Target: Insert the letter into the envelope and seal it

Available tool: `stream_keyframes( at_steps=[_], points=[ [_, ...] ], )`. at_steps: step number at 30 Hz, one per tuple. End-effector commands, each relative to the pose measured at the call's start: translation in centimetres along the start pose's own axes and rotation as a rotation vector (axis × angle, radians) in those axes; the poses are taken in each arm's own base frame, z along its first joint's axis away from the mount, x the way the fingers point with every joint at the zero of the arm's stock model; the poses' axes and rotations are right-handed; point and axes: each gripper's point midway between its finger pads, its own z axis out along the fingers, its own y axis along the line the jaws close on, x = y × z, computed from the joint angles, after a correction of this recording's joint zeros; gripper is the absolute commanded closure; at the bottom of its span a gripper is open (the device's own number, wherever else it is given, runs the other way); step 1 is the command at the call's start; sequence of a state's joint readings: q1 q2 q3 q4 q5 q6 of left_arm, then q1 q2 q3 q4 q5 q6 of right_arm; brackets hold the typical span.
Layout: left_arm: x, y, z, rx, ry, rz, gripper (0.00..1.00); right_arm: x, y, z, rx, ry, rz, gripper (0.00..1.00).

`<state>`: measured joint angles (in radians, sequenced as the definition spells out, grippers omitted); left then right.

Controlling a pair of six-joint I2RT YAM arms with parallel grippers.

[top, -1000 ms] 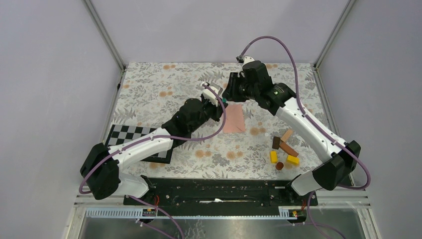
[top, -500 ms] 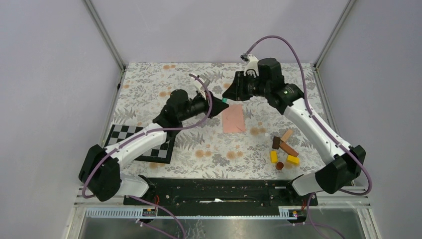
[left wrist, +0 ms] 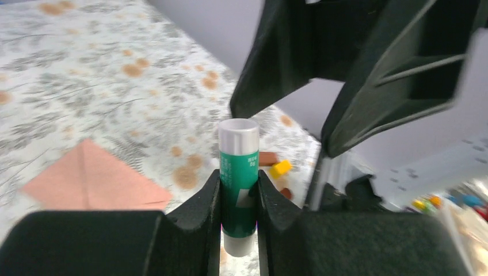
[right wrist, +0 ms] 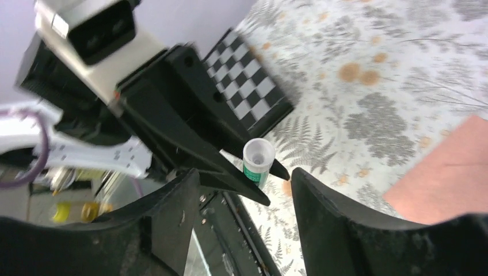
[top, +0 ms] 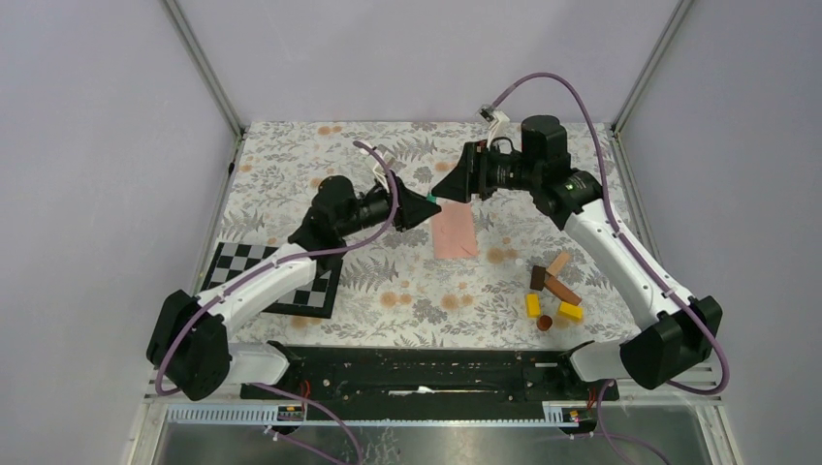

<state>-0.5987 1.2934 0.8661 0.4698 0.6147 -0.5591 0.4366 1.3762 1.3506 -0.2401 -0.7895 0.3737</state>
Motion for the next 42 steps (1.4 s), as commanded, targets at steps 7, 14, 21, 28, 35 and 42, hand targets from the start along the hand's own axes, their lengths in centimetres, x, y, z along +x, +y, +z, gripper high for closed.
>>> stream_keyframes(
  at_steps=[7, 14, 21, 28, 35, 42],
  points=[
    [-1.9, 4.6, 0.2, -0.508, -0.074, 0.399, 1.0, -2.1, -2.8, -1.2, 0.53, -0.138, 0.064, 0.39],
    [-2.1, 4.2, 0.9, -0.523, -0.089, 0.444, 1.0, -1.4, -3.9, -0.5, 0.63, -0.099, 0.071, 0.47],
    [-2.0, 3.7, 1.2, -0.5, -0.094, 0.448, 1.0, -1.2, -4.1, 0.8, 0.623, -0.08, 0.066, 0.45],
    [-1.9, 3.5, 1.3, -0.486, -0.094, 0.444, 1.0, -1.3, -3.6, 2.2, 0.573, -0.081, 0.089, 0.47],
    [-1.8, 3.4, 1.4, -0.478, -0.092, 0.444, 1.0, -1.3, -3.5, 3.0, 0.555, -0.075, 0.097, 0.54],
    [-1.8, 2.9, 1.5, -0.452, -0.093, 0.428, 1.0, -1.0, -3.5, 3.1, 0.54, -0.053, 0.064, 0.77]
  ],
)
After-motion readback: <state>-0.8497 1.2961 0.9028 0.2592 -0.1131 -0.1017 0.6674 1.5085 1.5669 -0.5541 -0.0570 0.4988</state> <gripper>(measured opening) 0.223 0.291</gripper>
